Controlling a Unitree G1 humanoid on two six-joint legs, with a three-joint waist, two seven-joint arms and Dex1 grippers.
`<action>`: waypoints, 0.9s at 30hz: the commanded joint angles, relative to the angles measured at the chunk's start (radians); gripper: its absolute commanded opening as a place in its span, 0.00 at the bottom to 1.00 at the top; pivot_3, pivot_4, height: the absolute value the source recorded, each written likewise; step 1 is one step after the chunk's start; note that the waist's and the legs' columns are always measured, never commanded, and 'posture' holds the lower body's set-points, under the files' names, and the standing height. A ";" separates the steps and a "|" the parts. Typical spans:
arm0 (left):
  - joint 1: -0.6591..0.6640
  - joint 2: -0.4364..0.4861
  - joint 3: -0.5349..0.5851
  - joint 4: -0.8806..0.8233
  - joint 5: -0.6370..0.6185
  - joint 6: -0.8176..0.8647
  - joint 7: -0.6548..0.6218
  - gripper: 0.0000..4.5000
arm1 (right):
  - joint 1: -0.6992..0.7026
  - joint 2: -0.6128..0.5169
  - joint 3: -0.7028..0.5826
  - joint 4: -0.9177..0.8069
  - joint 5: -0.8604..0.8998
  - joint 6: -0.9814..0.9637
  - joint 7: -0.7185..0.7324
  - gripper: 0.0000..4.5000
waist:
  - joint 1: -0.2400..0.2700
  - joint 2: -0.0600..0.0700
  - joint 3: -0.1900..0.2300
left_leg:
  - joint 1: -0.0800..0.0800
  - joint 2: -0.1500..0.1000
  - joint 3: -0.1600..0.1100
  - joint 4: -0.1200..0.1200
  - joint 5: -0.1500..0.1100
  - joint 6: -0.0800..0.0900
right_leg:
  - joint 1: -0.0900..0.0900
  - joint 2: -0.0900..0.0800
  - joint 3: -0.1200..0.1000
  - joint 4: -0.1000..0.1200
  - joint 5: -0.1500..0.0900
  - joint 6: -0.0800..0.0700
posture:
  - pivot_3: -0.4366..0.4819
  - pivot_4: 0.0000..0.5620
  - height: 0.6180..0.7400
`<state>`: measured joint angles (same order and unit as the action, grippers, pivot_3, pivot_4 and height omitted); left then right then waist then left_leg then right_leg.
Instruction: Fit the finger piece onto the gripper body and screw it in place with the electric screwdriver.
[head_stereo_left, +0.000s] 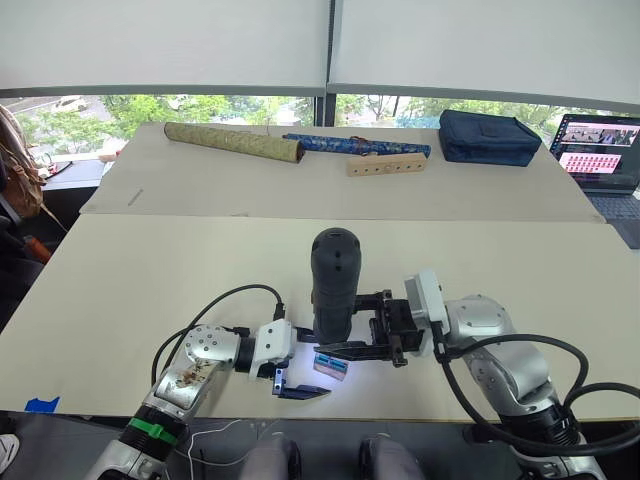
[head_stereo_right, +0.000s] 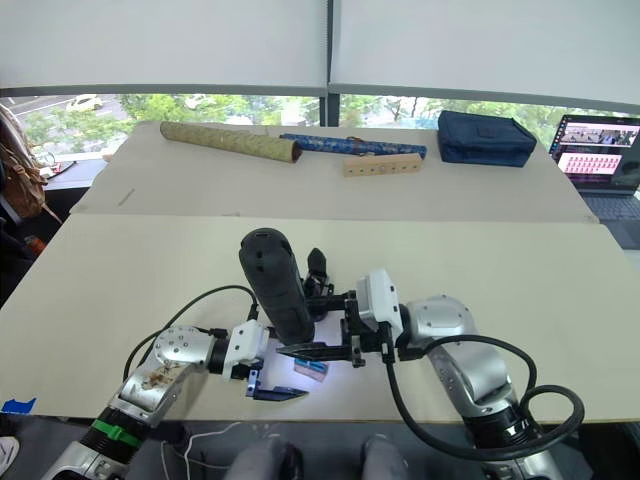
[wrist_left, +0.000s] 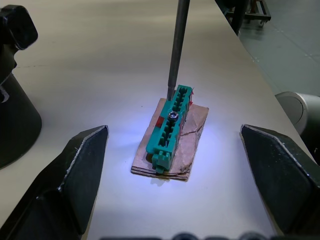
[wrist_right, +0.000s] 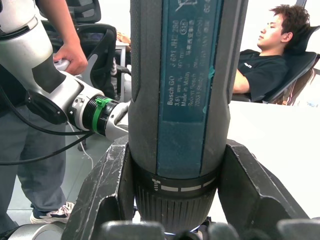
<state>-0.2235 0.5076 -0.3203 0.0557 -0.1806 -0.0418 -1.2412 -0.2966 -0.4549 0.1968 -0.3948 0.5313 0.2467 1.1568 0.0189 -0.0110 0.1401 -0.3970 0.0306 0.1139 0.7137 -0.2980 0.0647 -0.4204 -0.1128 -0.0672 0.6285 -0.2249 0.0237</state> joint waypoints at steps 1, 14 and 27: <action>0.016 -0.002 -0.045 0.053 0.035 0.025 0.000 0.99 | -0.007 0.011 -0.004 -0.019 0.009 -0.044 0.003 0.42 | 0.000 0.000 0.000 | 0.000 0.000 0.000 0.000 0.000 0.000 | 0.000 0.000 0.000 0.000 0.000 0.000 | 0.48 0.27 1.00; 0.008 0.001 -0.049 0.059 0.038 0.028 -0.003 0.99 | -0.001 0.011 -0.003 -0.018 0.005 -0.043 -0.002 0.42 | 0.002 0.000 0.000 | 0.000 0.000 0.000 0.000 0.000 0.000 | 0.000 0.000 0.000 0.000 0.000 0.000 | 0.48 0.27 1.00; 0.012 0.005 -0.045 0.052 0.039 0.036 0.006 0.99 | -0.011 0.017 0.010 -0.011 0.002 -0.040 -0.004 0.42 | 0.002 0.000 0.000 | 0.000 0.000 0.000 0.000 0.000 0.000 | 0.000 0.000 0.000 0.000 0.000 0.000 | 0.48 0.27 1.00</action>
<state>-0.2358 0.5090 -0.3278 0.0650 -0.1807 -0.0393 -1.2483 -0.2957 -0.4473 0.2202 -0.3824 0.5204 0.2462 1.1542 0.0207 -0.0109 0.1401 -0.3968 0.0306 0.1138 0.7139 -0.2979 0.0647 -0.4202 -0.1128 -0.0672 0.6288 -0.2249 0.0237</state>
